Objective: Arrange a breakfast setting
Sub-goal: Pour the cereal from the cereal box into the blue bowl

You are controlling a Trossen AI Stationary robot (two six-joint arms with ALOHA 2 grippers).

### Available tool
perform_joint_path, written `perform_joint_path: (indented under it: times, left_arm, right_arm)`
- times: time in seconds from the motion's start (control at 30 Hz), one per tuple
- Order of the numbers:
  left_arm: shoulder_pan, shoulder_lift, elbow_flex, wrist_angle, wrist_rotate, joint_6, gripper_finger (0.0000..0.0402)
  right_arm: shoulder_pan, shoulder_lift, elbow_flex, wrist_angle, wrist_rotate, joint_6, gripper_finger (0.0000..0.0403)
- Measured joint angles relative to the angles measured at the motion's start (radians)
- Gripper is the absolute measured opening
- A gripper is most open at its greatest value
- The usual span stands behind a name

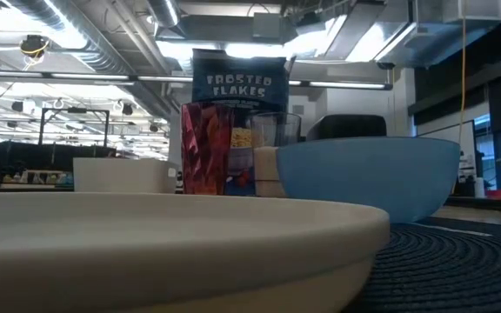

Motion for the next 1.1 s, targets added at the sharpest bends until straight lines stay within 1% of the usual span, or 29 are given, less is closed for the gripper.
perform_joint_path:
  times: [0.07, 0.2, 0.3, 0.33, 0.37, 0.43, 0.5, 0.57, 0.63, 0.73, 0.8, 0.87, 0.93, 1.0, 1.1]
  left_arm:
    - [0.000, 0.012, 0.000, -0.003, -0.011, -0.001, 0.0000]
    - [0.000, 0.066, 0.000, -0.091, -0.040, 0.163, 0.0000]
    - [0.000, 0.122, -0.001, -0.175, -0.176, 0.309, 0.0008]
    - [0.000, 0.140, -0.001, -0.187, -0.206, 0.367, 0.0015]
    - [0.000, 0.155, -0.001, -0.194, -0.239, 0.409, 0.0023]
    - [-0.001, 0.171, -0.001, -0.204, -0.316, 0.447, 0.0046]
    - [0.010, 0.179, -0.001, -0.238, -0.416, 0.474, 0.0074]
    - [0.034, 0.186, -0.001, -0.296, -0.537, 0.473, 0.0108]
    - [0.060, 0.191, 0.000, -0.391, -0.607, 0.455, 0.0143]
    - [0.099, 0.216, 0.034, -0.585, -0.615, 0.382, 0.0181]
    - [0.129, 0.259, 0.088, -0.710, -0.588, 0.356, 0.0193]
    - [0.160, 0.318, 0.143, -0.816, -0.546, 0.367, 0.0197]
    - [0.194, 0.387, 0.201, -0.860, -0.519, 0.414, 0.0198]
    - [0.225, 0.451, 0.252, -0.870, -0.564, 0.472, 0.0199]
    - [0.251, 0.525, 0.329, -0.842, -0.636, 0.562, 0.0199]
  right_arm:
    - [-0.009, 0.035, 0.048, -0.001, 0.010, -0.056, 0.0050]
    - [-0.046, 0.097, 0.149, -0.010, -0.009, -0.095, 0.0050]
    - [-0.062, 0.126, 0.217, -0.035, -0.038, -0.098, 0.0050]
    - [-0.066, 0.128, 0.235, -0.055, -0.053, -0.106, 0.0050]
    - [-0.066, 0.128, 0.253, -0.083, -0.064, -0.114, 0.0050]
    - [-0.066, 0.125, 0.281, -0.141, -0.076, -0.125, 0.0050]
    - [-0.065, 0.117, 0.295, -0.197, -0.074, -0.143, 0.0050]
    - [-0.065, 0.110, 0.299, -0.230, -0.058, -0.160, 0.0050]
    - [-0.066, 0.098, 0.300, -0.251, -0.025, -0.184, 0.0050]
    - [-0.090, 0.083, 0.301, -0.279, 0.001, -0.223, 0.0050]
    - [-0.123, 0.069, 0.301, -0.309, -0.025, -0.214, 0.0050]
    - [-0.159, 0.054, 0.301, -0.331, -0.065, -0.188, 0.0050]
    - [-0.197, 0.036, 0.301, -0.366, -0.111, -0.158, 0.0050]
    - [-0.232, 0.017, 0.301, -0.404, -0.154, -0.124, 0.0050]
    - [-0.270, -0.003, 0.301, -0.457, -0.235, -0.076, 0.0051]
